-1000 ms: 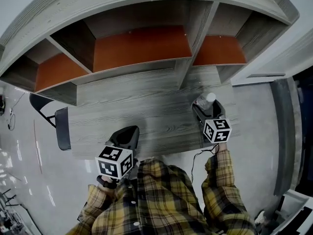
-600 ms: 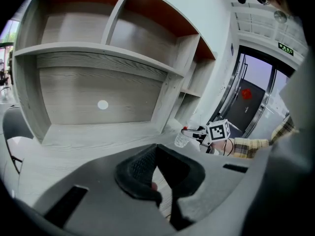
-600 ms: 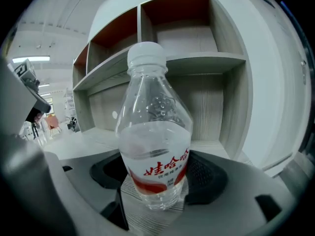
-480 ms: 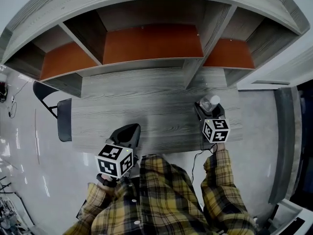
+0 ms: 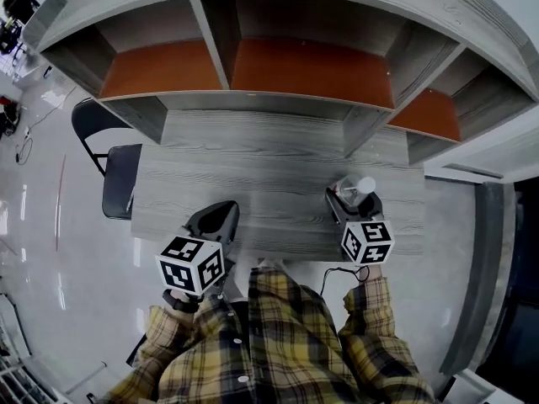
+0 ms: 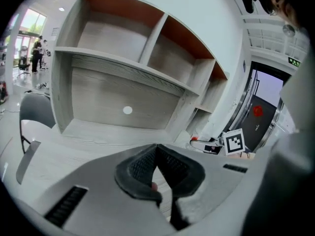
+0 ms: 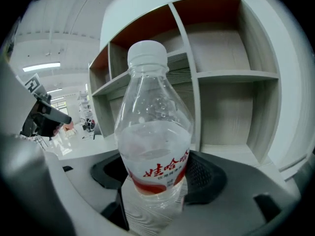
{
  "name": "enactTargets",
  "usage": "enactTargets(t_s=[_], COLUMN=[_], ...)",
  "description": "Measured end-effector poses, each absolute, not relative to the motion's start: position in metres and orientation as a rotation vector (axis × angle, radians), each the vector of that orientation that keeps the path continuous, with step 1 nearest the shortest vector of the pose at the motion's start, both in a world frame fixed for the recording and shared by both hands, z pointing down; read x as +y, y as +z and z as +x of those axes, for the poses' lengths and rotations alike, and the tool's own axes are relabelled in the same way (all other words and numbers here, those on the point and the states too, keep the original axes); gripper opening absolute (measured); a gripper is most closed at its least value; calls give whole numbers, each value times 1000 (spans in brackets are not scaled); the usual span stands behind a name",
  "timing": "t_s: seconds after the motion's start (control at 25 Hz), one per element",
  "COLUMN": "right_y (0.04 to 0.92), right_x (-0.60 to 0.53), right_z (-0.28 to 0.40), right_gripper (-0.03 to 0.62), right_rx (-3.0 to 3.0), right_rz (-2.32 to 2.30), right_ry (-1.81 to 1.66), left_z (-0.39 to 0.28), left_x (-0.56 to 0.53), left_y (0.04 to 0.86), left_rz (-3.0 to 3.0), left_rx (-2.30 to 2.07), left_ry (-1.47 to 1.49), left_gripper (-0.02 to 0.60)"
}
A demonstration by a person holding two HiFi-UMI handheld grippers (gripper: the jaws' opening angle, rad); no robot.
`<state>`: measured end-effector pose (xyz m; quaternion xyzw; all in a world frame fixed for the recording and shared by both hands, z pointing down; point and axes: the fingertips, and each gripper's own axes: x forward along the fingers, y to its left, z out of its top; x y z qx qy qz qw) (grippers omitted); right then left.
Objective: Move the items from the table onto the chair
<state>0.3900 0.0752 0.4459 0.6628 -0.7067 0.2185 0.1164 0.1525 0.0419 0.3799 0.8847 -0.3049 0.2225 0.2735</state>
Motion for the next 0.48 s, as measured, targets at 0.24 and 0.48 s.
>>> enactTargets(t_s=[0.24,0.48], right_y=[428,414], right_x=[52,10], right_z=[296,168], right_gripper=[342,342], right_rx=[-2177,-2324], right_rz=[1765,1550], right_ry=[613,581], left_z=[87,-8], left_x=[20,-19], left_y=[375,376], left_rz=[2327,2249], left_rx=[-943,-1077], left_ry=[515,442], left_gripper=[3,3])
